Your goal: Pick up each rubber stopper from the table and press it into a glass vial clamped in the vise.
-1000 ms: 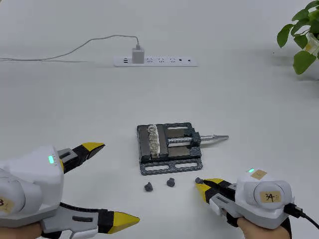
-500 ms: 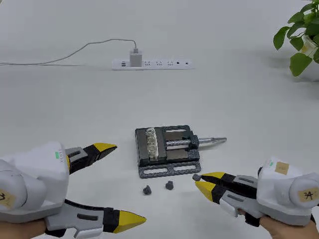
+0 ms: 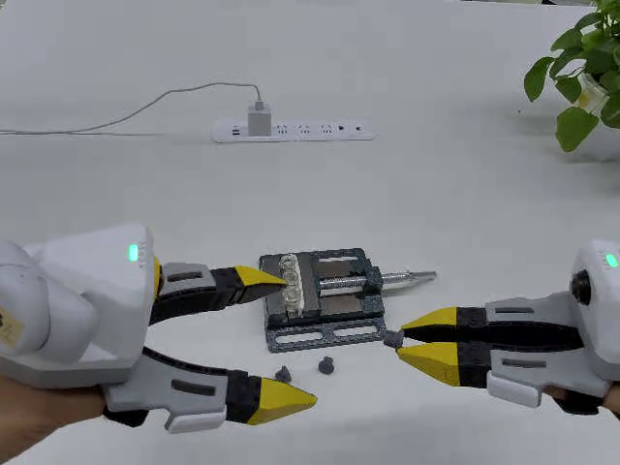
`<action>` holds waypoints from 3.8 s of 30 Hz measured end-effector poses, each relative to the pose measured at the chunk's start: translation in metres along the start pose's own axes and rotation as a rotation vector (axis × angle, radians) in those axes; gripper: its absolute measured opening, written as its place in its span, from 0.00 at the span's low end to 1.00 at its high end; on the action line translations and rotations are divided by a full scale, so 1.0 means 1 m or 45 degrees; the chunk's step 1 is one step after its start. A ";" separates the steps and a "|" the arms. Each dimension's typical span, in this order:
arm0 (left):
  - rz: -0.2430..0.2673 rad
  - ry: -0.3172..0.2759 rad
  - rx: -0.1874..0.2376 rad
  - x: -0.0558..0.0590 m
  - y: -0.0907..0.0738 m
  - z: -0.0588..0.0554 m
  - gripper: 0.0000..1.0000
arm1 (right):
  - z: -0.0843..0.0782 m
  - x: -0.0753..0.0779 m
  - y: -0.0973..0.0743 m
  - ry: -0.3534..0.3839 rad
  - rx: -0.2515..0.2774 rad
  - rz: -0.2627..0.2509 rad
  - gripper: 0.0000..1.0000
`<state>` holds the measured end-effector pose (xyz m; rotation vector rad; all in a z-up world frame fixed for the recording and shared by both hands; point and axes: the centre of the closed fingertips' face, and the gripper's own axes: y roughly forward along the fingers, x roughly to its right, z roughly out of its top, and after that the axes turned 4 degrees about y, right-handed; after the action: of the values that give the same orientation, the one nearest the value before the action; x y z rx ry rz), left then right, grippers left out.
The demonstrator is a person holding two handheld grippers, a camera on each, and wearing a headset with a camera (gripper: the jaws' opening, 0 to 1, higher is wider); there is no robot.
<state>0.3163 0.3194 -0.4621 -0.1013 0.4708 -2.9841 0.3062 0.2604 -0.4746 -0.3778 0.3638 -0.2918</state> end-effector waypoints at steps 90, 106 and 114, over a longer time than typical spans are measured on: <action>-0.124 -0.142 0.579 0.021 -0.022 0.123 0.04 | 0.124 -0.063 -0.016 -0.195 0.306 0.228 0.06; -0.113 -0.115 0.544 0.023 -0.021 0.117 0.04 | 0.117 -0.063 -0.013 -0.174 0.276 0.234 0.05; -0.106 -0.118 0.549 0.023 -0.022 0.117 0.06 | 0.115 -0.062 -0.010 -0.178 0.252 0.229 0.05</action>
<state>0.3015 0.3019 -0.3431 -0.2203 -0.1943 -3.0647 0.2944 0.3078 -0.3531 -0.1682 0.2272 -0.1227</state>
